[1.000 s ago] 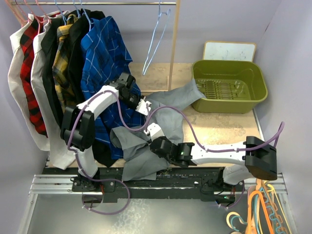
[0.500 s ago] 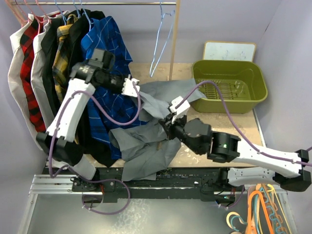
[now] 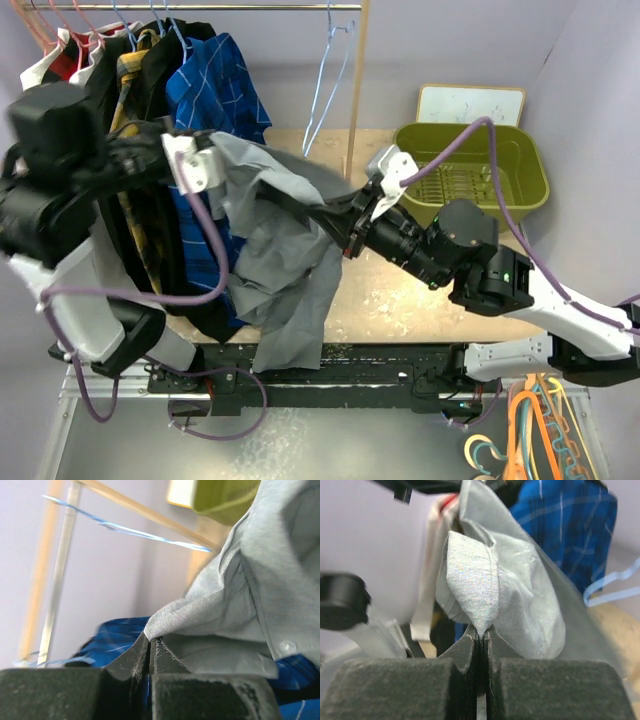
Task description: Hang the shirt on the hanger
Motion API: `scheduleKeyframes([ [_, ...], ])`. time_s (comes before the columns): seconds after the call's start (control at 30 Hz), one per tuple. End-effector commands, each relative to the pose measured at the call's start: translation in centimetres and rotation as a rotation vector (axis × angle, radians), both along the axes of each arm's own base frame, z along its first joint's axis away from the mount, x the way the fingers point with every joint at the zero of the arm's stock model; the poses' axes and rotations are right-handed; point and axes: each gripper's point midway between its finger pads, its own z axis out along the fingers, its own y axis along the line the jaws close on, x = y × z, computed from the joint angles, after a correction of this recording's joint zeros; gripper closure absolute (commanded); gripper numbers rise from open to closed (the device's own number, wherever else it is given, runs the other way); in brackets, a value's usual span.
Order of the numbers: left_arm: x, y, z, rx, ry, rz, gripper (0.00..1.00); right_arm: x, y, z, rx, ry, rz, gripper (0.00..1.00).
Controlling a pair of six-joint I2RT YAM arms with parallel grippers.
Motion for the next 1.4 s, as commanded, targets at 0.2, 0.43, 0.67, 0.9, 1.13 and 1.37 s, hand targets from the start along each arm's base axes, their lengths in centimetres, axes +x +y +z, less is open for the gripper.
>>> scheduleKeyframes([
  [0.2, -4.9, 2.8, 4.1, -0.136, -0.077, 0.125, 1.0, -3.2, 4.2, 5.8, 0.087, -0.121, 0.25, 1.0],
  [0.43, 1.4, -0.7, -6.7, -0.114, 0.305, 0.105, 1.0, 1.2, 2.9, -3.8, 0.064, 0.07, 0.106, 1.0],
  [0.67, 9.3, -4.5, -19.0, -0.242, 0.589, 0.206, 1.0, 4.6, 0.5, -15.0, 0.13, 0.29, 0.0, 1.0],
  [0.9, 14.4, -6.1, -26.2, -0.204, 0.661, 0.307, 1.0, 8.7, 1.4, -20.3, 0.115, 0.346, -0.05, 1.0],
  [1.13, 16.5, -6.1, -30.1, -0.189, 0.695, 0.373, 1.0, 12.0, 0.1, -24.1, 0.074, 0.406, -0.097, 0.86],
  [1.37, 15.6, -6.1, -30.7, -0.181, 0.72, 0.361, 1.0, 14.6, -4.3, -23.7, 0.003, 0.376, -0.296, 0.0],
])
